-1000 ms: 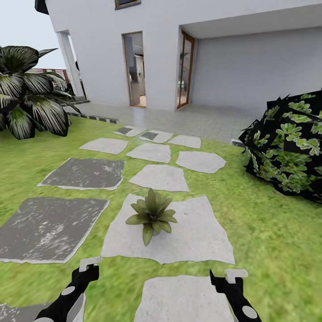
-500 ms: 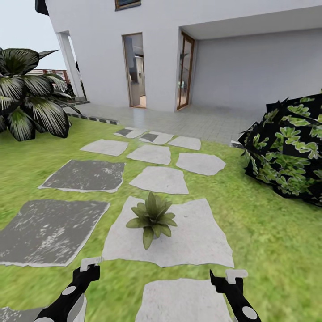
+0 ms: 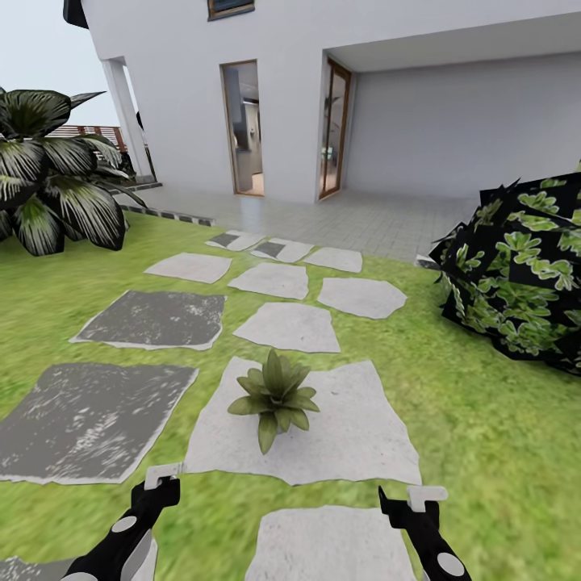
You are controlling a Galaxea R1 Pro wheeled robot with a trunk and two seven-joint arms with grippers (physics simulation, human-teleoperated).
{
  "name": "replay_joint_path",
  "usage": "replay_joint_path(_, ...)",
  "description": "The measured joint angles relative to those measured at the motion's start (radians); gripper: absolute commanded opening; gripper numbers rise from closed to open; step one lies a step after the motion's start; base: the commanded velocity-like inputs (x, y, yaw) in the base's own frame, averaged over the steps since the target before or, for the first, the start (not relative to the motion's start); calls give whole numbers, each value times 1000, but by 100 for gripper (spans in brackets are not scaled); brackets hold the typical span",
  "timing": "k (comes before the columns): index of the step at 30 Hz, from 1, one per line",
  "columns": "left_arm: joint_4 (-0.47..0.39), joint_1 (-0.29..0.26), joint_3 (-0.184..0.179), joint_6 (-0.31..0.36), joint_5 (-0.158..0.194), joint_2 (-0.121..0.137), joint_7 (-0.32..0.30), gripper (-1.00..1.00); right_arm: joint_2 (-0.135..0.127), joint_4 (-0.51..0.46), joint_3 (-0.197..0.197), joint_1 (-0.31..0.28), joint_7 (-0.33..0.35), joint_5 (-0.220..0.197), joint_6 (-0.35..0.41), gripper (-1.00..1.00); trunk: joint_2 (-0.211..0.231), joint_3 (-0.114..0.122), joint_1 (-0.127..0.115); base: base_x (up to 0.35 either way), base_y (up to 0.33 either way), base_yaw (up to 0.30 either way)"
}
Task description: Pick up the pesticide atomizer in the garden and spray insectifuge to fully cover both potted plants in the garden.
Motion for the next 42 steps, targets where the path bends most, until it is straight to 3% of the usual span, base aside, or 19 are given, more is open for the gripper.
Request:
replay_joint_path(28, 0, 0, 0, 0, 0, 0, -1, -100, -6, 5, 0, 0, -1, 1, -3, 100, 0, 0, -1, 303, 0, 0)
replay_joint_path(33, -12, -1, -6, -1, -1, 8, -2, -100, -9, -1, -2, 0, 4, 3, -2, 100, 0, 0, 0, 69, 0, 0)
replay_joint_path(34, -15, -9, -38, 3, -45, 19, -61, -100, -41, -89, 2, -2, 13, 5, 2, 100, 0, 0, 0, 2, 0, 0)
replay_joint_path(37, -18, -18, -51, 23, -107, 43, -166, -100, -61, -178, 25, -5, 66, 24, 7, 100, 0, 0, 0, 0, 0, 0)
replay_joint_path(38, -53, -57, -57, 111, -263, 73, -405, -100, -66, -288, 59, -31, 237, 171, 103, 100, 0, 0, 0, 0, 0, 0)
replay_joint_path(39, -64, -72, -56, 133, -297, 77, -484, -100, -66, -329, 62, -45, 267, 212, 145, 100, 0, 0, 0, 0, 0, 0)
replay_joint_path(40, -83, -89, -55, 163, -352, 81, -578, -100, -62, -371, 66, -60, 318, 265, 218, 100, 0, 0, 0, 0, 0, 0)
replay_joint_path(42, -100, -120, -55, 195, -428, 84, -676, -100, -58, -423, 72, -81, 420, 304, 281, 100, 0, 0, 0, 0, 0, 0)
